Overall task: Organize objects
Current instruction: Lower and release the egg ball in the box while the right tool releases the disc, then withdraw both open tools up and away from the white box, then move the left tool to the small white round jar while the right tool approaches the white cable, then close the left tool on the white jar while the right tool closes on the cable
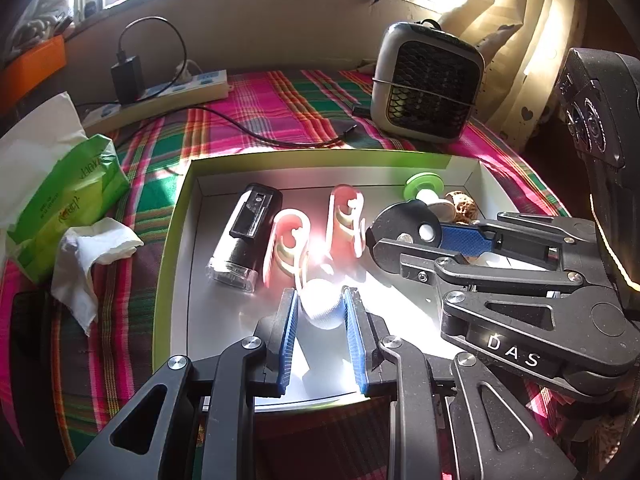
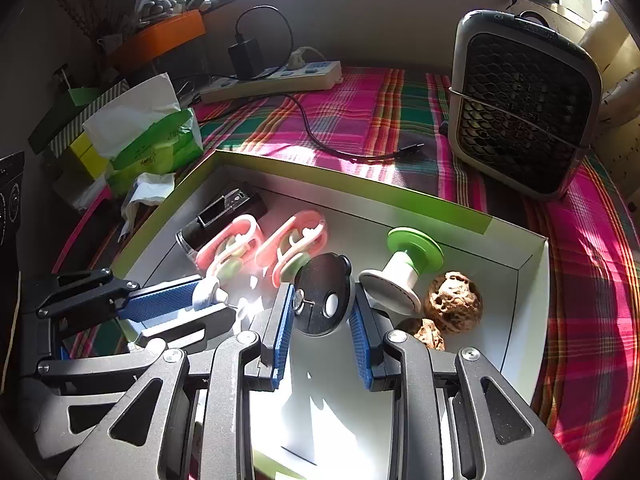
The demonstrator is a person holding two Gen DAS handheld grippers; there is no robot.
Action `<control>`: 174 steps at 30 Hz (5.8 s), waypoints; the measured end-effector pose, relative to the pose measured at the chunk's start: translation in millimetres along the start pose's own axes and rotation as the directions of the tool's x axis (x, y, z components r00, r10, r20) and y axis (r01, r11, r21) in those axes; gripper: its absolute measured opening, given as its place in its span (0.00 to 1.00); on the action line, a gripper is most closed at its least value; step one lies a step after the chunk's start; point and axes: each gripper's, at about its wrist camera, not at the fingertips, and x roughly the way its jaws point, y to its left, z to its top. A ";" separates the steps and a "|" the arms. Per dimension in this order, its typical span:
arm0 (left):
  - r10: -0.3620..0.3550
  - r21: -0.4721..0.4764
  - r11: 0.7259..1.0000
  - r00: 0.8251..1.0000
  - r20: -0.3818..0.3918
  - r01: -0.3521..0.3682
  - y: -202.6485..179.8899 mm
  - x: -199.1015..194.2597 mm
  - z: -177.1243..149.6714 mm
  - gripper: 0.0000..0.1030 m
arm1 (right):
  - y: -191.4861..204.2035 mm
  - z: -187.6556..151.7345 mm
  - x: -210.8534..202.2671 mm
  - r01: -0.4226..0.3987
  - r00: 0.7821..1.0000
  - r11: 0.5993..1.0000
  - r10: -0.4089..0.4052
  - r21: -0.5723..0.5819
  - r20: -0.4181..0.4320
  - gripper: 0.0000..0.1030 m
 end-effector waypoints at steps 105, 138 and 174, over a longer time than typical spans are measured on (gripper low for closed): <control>-0.122 0.036 0.992 0.992 0.003 0.122 -37.1 -44.4 -59.4 0.38 | -19.7 -103.1 -90.7 0.110 0.986 0.978 -0.129 0.175 0.102 0.45; -0.048 0.004 0.999 0.999 0.011 0.048 -24.6 -34.4 -55.4 0.25 | -2.0 -98.1 -71.0 0.051 0.997 0.997 -0.054 0.054 0.047 0.47; 0.013 0.040 0.999 0.999 0.033 -0.014 -21.1 -37.3 -60.6 0.26 | 30.6 -91.5 -54.7 0.138 0.990 0.987 -0.136 -0.081 0.030 0.39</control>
